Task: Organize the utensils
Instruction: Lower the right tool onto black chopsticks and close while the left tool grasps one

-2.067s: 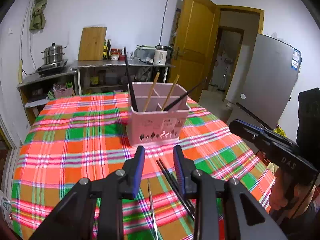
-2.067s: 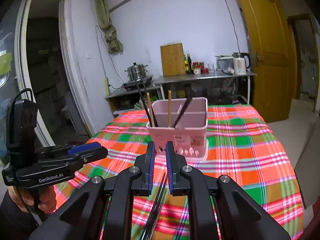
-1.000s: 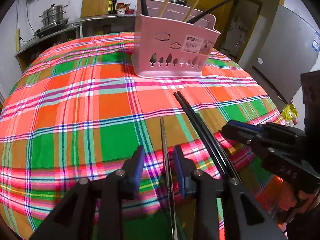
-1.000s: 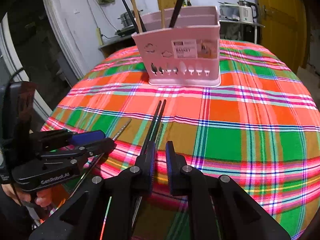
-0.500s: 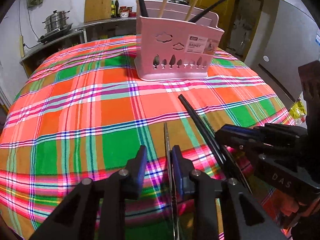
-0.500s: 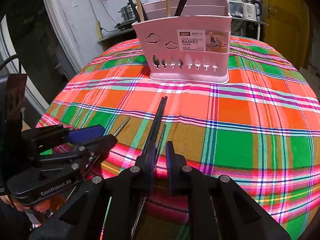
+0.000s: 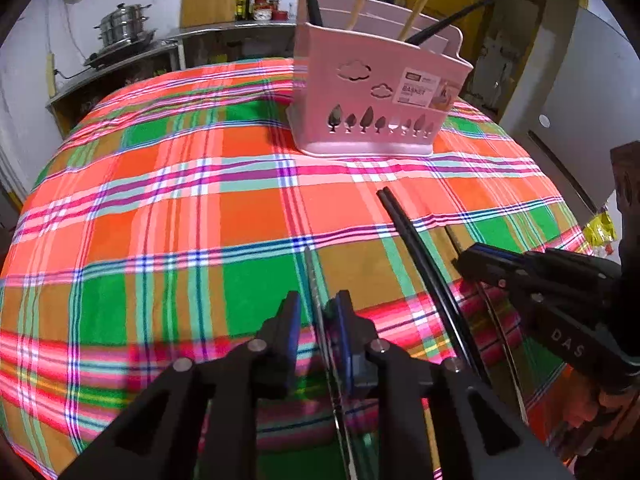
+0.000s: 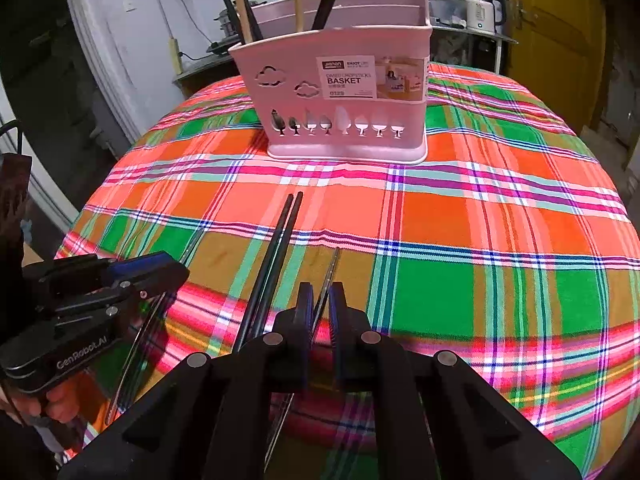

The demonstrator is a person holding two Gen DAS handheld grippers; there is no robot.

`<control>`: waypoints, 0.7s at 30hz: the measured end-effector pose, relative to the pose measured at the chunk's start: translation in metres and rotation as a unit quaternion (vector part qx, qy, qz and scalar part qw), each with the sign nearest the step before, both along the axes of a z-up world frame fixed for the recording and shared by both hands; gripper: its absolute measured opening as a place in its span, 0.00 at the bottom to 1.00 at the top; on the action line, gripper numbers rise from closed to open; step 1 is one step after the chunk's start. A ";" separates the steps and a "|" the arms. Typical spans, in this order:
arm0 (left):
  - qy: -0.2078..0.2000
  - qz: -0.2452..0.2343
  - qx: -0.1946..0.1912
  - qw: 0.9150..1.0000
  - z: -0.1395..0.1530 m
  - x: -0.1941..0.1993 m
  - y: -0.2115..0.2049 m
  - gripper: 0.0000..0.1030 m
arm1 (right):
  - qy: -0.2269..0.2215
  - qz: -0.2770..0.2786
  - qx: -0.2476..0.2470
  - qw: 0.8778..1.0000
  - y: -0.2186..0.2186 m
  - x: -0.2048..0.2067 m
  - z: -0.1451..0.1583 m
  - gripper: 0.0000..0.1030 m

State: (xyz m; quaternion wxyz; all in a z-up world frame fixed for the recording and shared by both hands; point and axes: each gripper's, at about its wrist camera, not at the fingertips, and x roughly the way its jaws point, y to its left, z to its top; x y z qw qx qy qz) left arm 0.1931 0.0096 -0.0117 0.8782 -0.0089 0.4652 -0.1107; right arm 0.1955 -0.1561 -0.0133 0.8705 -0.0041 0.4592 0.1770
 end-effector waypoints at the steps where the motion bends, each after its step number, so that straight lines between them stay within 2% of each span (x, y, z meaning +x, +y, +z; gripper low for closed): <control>1: 0.001 -0.002 0.001 1.000 0.000 0.003 -0.001 0.19 | 0.000 0.000 -0.002 1.000 0.001 0.002 0.000 0.08; 8: -0.005 -0.009 0.019 1.000 -0.001 0.011 -0.008 0.19 | -0.005 0.001 -0.017 1.000 0.007 0.007 0.000 0.06; 9: -0.004 -0.008 0.021 1.000 -0.001 0.012 -0.009 0.18 | -0.004 0.001 -0.015 1.000 0.007 0.008 0.000 0.05; 10: -0.004 -0.008 0.021 1.000 0.000 0.012 -0.010 0.10 | -0.004 0.001 -0.012 1.000 0.007 0.008 0.000 0.04; 12: -0.002 -0.010 0.013 1.000 0.000 0.011 -0.008 0.06 | -0.006 0.001 -0.005 1.000 0.005 0.007 0.002 0.04; 21: -0.029 -0.015 -0.009 0.999 0.026 0.001 -0.005 0.05 | -0.056 0.002 0.026 0.998 -0.007 -0.006 0.039 0.04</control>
